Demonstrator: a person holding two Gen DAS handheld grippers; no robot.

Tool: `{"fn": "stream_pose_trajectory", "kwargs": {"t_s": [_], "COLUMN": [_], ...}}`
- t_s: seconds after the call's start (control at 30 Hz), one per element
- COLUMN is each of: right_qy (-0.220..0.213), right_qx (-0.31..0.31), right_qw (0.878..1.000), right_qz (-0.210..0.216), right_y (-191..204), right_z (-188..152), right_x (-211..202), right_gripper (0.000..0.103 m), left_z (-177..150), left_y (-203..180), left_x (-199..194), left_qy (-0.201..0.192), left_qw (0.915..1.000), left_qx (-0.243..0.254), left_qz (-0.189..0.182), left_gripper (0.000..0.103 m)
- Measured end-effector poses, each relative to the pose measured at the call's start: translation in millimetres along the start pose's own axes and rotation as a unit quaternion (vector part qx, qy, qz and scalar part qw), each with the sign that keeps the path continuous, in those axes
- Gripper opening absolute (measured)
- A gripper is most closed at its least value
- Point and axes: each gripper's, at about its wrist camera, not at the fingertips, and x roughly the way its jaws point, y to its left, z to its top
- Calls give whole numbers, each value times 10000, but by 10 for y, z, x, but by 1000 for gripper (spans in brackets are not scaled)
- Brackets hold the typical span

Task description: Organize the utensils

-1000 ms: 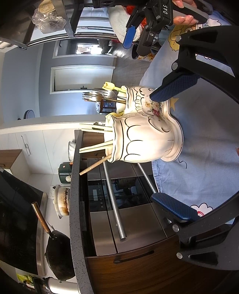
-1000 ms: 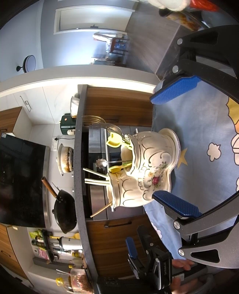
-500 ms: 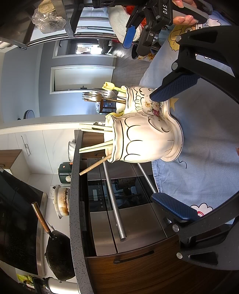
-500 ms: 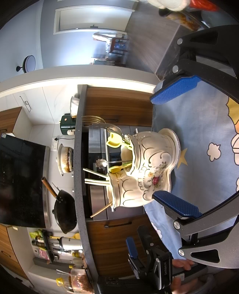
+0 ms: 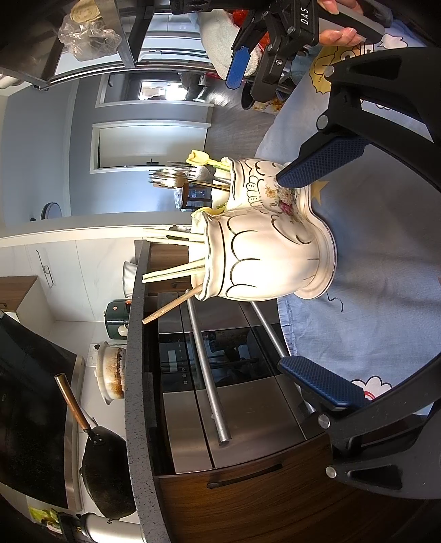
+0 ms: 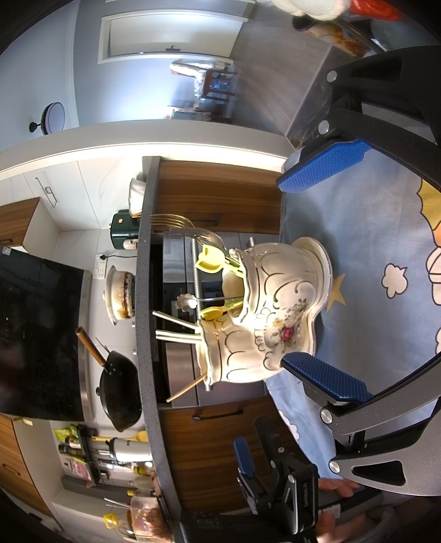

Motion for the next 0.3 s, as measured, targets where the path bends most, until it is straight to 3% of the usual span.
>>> {"fn": "stream_pose_trajectory", "kwargs": {"t_s": [0.3], "right_qy": [1], "right_qx": [1], "right_qw": [10000], "right_qz": [0], "right_y": [0], "right_z": [2], "right_x": [0], "right_gripper": [95], "left_z": [-6], "left_y": [0], "left_x": [7], "left_qy": [-1], "left_qw": [10000], "left_qx": [17], "left_qz": [2], "left_gripper": [98]}}
